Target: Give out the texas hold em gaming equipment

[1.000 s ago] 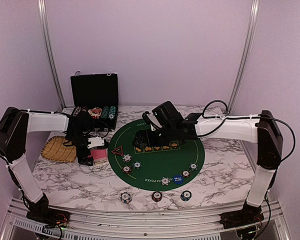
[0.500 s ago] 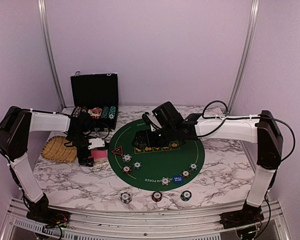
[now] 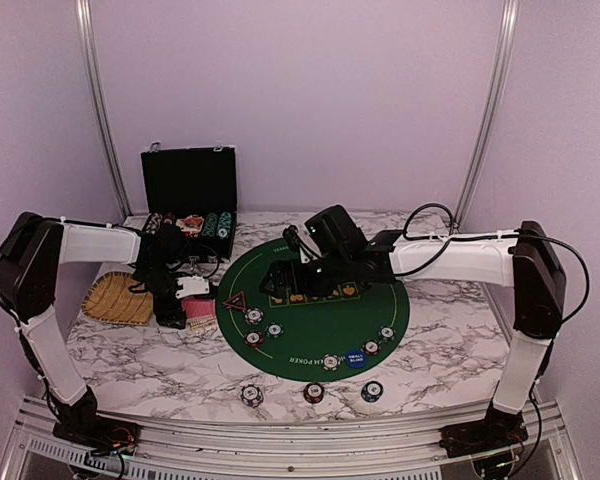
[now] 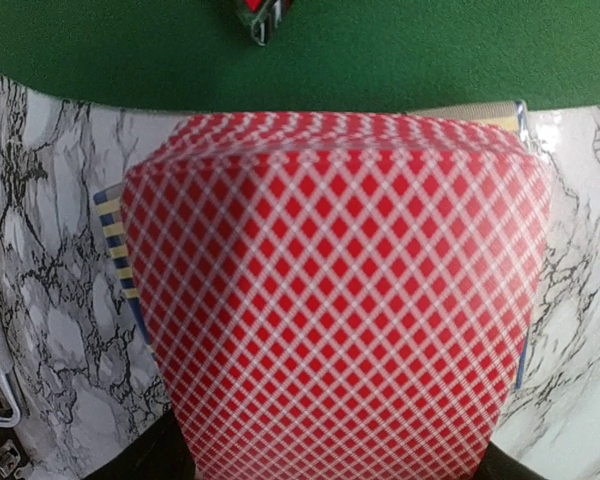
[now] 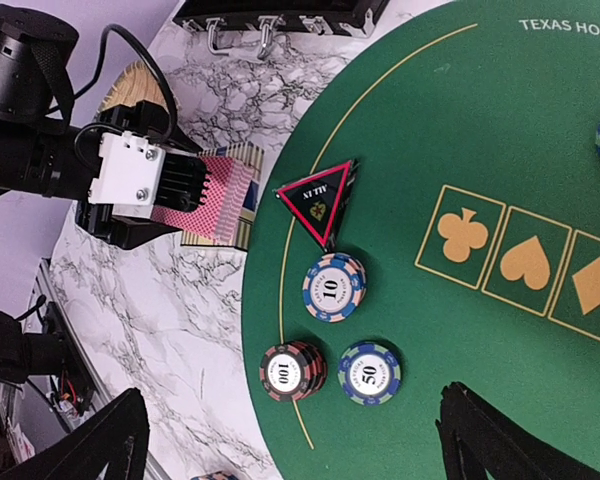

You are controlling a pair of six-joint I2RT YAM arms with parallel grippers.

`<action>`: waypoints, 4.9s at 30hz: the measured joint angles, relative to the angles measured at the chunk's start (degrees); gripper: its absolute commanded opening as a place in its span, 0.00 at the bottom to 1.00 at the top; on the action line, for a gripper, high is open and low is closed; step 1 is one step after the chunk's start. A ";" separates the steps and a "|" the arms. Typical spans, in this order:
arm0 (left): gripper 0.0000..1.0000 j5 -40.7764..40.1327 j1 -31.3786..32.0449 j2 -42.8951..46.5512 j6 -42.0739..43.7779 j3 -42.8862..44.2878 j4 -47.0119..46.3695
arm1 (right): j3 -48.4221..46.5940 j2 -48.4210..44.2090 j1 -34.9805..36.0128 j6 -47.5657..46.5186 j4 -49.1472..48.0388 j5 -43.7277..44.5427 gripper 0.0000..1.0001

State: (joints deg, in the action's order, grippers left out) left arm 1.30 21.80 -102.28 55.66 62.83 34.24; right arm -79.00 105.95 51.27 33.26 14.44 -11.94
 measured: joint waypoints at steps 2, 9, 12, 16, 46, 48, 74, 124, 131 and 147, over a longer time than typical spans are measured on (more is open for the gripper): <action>0.69 -0.26 0.00 0.00 -0.09 0.00 -0.15 | 0.00 0.00 0.00 0.28 -0.55 -0.42 0.99; 0.51 -0.37 0.02 0.63 -0.26 -0.02 -0.35 | 1.07 0.02 0.00 1.79 -2.64 -1.68 0.99; 0.39 -0.28 0.13 1.40 -0.42 -0.11 -0.48 | 2.10 0.02 0.00 2.69 -3.72 -2.47 0.99; 0.30 -0.28 0.28 1.84 -0.61 -0.48 -0.55 | 2.45 0.20 0.00 3.50 -4.72 -3.30 0.99; 0.00 2.86 2.16 11.10 -5.42 -1.16 1.18 | 3.98 4.11 -0.79 10.36 -16.35 -12.76 0.99; 0.00 3.65 3.10 12.28 -6.23 -0.20 2.03 | 3.98 5.01 -0.87 11.54 -17.92 -13.99 0.98; 0.00 7.26 9.97 17.07 -10.49 4.00 5.16 | 3.96 12.98 -1.07 29.64 -43.39 -26.71 0.84; 0.97 9.35 15.82 16.74 -10.25 6.58 5.49 | 0.74 20.70 -0.20 43.25 -57.31 -31.63 0.10; 0.96 8.83 16.22 15.54 -9.57 6.82 5.42 | 0.72 20.72 0.04 43.71 -58.10 -31.98 0.10; 0.91 7.21 16.68 14.43 -9.53 7.80 3.48 | 0.13 22.32 0.44 45.57 -59.80 -32.74 0.10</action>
State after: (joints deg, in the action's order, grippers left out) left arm 8.51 38.48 -87.85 46.13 70.63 37.71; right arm -78.87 128.27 51.70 78.83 -45.36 -44.69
